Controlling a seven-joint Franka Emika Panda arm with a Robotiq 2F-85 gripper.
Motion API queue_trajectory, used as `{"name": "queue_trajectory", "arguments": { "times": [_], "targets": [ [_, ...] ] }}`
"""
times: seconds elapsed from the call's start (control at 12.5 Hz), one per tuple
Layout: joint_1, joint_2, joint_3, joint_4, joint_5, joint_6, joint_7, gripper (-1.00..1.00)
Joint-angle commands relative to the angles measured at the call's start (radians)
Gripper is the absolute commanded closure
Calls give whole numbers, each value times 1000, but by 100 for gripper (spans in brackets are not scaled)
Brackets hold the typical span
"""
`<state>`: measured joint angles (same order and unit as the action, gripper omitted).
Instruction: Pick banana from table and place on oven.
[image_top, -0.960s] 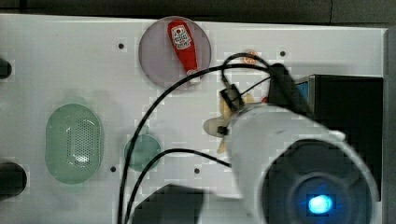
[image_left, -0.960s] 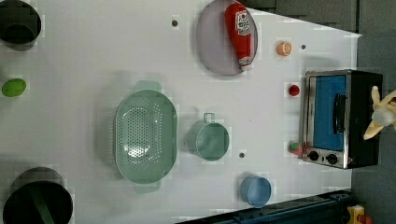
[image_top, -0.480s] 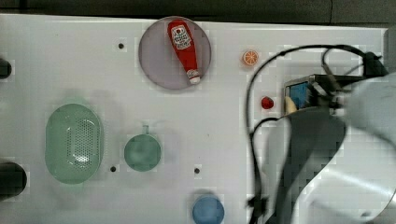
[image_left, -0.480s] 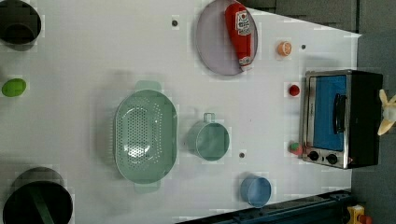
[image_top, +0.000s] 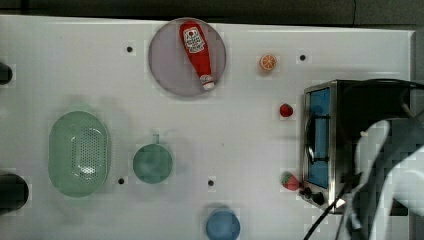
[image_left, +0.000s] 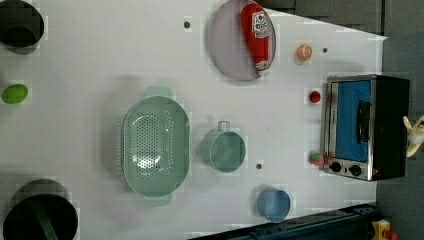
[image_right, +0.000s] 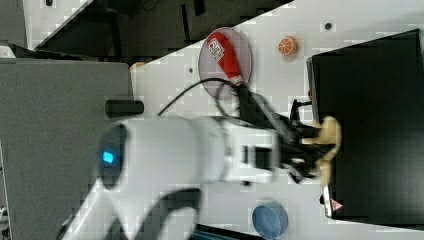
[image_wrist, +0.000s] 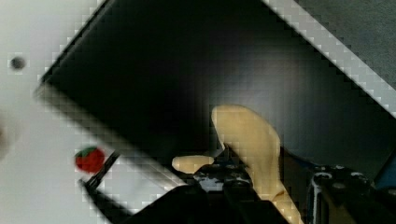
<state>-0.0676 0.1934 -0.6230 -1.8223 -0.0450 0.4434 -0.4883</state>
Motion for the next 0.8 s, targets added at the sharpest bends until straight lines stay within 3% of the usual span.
{"name": "queue_trajectory", "arguments": {
  "times": [0.08, 0.24, 0.32, 0.8],
  "targets": [
    [-19, 19, 3, 5, 120, 22, -173, 48],
    [-31, 58, -7, 5, 152, 56, -202, 48],
    [-35, 71, -7, 3, 152, 67, -203, 39],
    [-37, 75, -12, -17, 151, 75, -205, -91]
  ]
}}
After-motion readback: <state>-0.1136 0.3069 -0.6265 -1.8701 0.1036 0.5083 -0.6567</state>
